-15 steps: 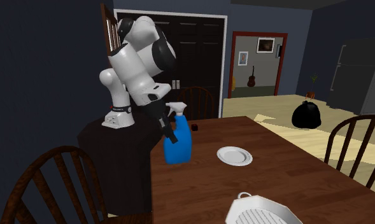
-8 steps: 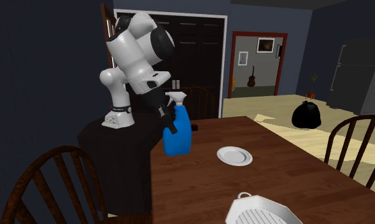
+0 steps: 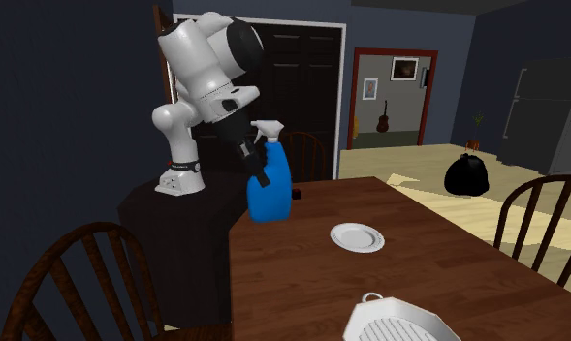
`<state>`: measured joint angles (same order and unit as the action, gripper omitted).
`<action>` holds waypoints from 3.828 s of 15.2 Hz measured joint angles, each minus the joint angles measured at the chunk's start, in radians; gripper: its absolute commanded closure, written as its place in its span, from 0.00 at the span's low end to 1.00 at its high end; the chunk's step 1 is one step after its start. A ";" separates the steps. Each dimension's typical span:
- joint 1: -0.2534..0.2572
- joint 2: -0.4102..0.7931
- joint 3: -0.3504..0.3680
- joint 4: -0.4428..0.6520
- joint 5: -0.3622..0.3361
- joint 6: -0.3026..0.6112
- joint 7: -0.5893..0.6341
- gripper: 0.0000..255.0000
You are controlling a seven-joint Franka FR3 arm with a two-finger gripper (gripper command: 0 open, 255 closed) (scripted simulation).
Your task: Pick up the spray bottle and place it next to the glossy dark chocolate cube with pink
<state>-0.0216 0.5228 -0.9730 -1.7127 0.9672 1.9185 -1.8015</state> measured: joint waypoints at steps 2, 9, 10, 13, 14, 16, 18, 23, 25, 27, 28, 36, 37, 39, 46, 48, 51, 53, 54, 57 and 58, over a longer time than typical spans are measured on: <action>0.005 -0.011 -0.008 0.012 -0.014 -0.014 0.015 1.00; 0.015 -0.044 -0.033 0.056 -0.055 -0.064 0.063 1.00; 0.036 -0.061 -0.041 0.038 -0.065 -0.054 0.071 1.00; 0.160 -0.156 -0.083 -0.071 -0.122 0.019 0.110 1.00; 0.213 -0.196 -0.100 -0.109 -0.149 0.049 0.135 1.00; 0.315 -0.279 -0.131 -0.194 -0.206 0.122 0.181 1.00; 0.424 -0.386 -0.164 -0.281 -0.293 0.203 0.253 1.00; 0.544 -0.629 -0.121 -0.439 -0.548 0.371 0.487 1.00; 0.531 -0.712 -0.050 -0.506 -0.636 0.424 0.584 1.00; 0.519 -0.753 0.010 -0.558 -0.683 0.469 0.653 1.00; 0.494 -0.797 0.059 -0.592 -0.725 0.482 0.702 1.00; 0.469 -0.878 0.298 -0.727 -0.824 0.592 0.976 1.00; 0.469 -0.884 0.321 -0.737 -0.831 0.600 1.004 1.00; 0.466 -0.900 0.376 -0.766 -0.849 0.620 1.069 1.00; 0.485 -0.905 0.551 -0.808 -0.881 0.674 1.284 1.00; 0.497 -0.889 0.597 -0.813 -0.884 0.698 1.343 1.00; 0.512 -0.868 0.670 -0.802 -0.896 0.713 1.439 1.00; 0.520 -0.854 0.715 -0.799 -0.906 0.725 1.501 1.00; 0.527 -0.836 0.738 -0.787 -0.909 0.732 1.532 1.00; 0.538 -0.806 0.798 -0.763 -0.928 0.740 1.618 1.00; 0.543 -0.787 0.818 -0.747 -0.935 0.744 1.649 1.00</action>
<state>0.5210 -0.2639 -0.1549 -2.4592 0.0326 2.6623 -0.1522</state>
